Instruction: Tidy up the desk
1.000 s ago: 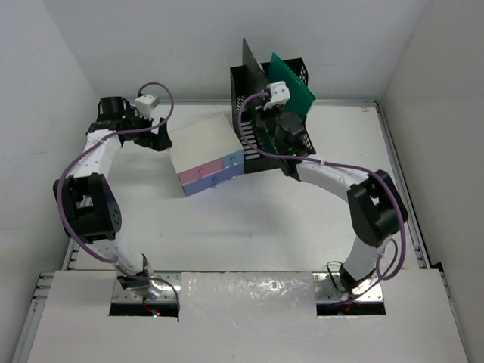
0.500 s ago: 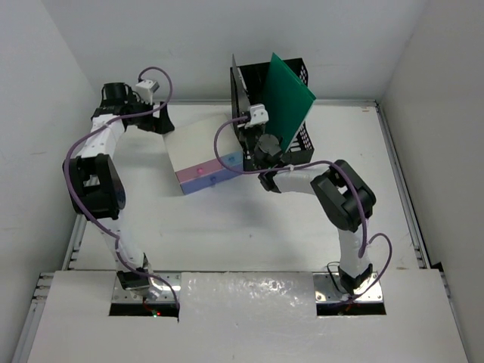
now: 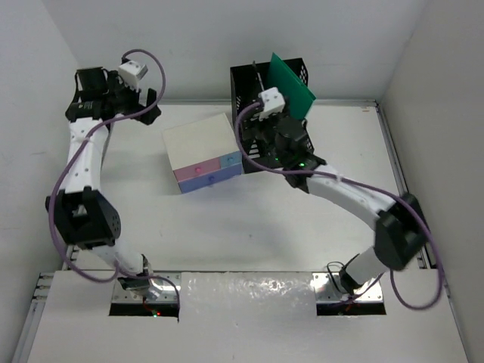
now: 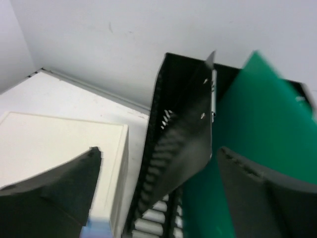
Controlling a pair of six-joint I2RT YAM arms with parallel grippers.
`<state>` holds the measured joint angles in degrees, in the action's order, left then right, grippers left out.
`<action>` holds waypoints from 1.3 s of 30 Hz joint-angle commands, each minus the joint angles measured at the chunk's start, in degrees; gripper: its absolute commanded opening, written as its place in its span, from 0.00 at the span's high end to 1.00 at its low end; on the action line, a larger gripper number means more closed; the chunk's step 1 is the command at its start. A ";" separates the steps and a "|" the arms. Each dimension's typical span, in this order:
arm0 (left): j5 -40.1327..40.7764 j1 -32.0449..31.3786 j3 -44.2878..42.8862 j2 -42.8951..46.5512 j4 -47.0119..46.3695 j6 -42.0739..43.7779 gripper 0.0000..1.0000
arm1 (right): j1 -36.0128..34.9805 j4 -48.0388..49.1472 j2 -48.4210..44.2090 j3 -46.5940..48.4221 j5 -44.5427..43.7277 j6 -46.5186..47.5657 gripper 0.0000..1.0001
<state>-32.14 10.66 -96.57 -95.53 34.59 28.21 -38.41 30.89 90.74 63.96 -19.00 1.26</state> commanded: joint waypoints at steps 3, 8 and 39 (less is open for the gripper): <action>3.48 0.51 12.94 11.56 5.05 8.78 0.01 | 1.14 -29.50 -17.59 -4.62 -0.94 -2.99 0.01; 11.82 0.68 25.98 20.19 0.49 7.83 0.01 | 11.49 -47.14 -30.86 -15.42 0.17 -10.47 0.01; 21.95 6.75 63.00 39.02 -20.79 1.77 0.00 | 51.33 -45.66 -49.16 -46.48 16.07 -23.76 0.01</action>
